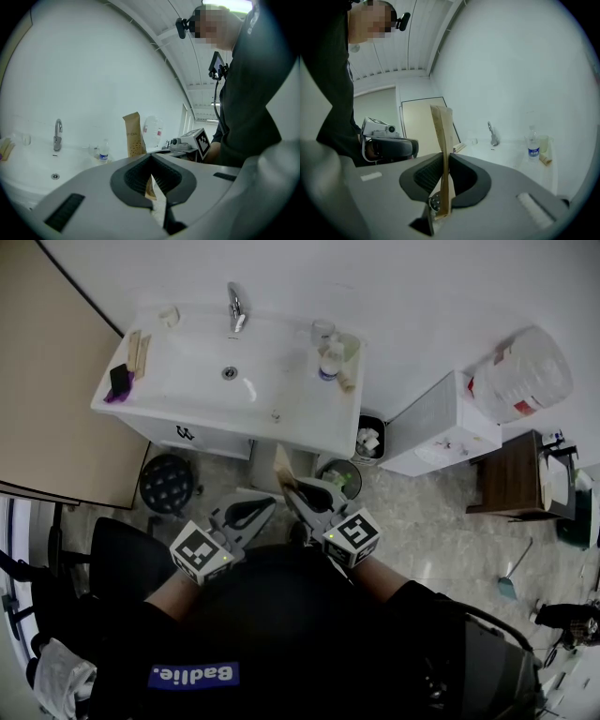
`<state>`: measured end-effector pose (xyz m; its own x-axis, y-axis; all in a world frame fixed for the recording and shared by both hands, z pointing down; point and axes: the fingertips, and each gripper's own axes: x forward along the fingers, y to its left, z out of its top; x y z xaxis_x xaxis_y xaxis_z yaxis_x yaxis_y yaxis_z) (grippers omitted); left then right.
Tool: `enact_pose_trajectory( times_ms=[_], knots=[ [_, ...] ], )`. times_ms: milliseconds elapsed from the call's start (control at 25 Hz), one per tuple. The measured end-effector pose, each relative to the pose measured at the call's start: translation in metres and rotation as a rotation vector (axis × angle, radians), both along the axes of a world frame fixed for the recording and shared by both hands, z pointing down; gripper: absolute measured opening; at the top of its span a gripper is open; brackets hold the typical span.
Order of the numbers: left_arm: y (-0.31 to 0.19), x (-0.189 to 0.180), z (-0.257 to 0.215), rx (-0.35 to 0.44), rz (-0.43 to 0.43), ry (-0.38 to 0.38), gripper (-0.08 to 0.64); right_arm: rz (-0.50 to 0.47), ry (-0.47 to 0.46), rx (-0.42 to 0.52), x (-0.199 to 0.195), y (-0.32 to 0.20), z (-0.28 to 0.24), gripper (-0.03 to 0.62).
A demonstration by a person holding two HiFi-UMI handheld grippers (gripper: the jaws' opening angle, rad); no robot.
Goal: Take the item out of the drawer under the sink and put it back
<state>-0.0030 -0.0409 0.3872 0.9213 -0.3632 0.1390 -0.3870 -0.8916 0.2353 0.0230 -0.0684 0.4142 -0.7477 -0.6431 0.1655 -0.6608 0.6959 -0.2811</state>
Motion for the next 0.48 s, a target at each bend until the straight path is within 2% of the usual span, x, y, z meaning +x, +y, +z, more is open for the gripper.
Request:
enact_pose_trajectory(
  times_ms=[480],
  knots=[
    [-0.006, -0.007, 0.008, -0.044, -0.066, 0.021, 0.006, -0.056, 0.066, -0.050, -0.007, -0.017, 0.049, 0.044]
  ],
)
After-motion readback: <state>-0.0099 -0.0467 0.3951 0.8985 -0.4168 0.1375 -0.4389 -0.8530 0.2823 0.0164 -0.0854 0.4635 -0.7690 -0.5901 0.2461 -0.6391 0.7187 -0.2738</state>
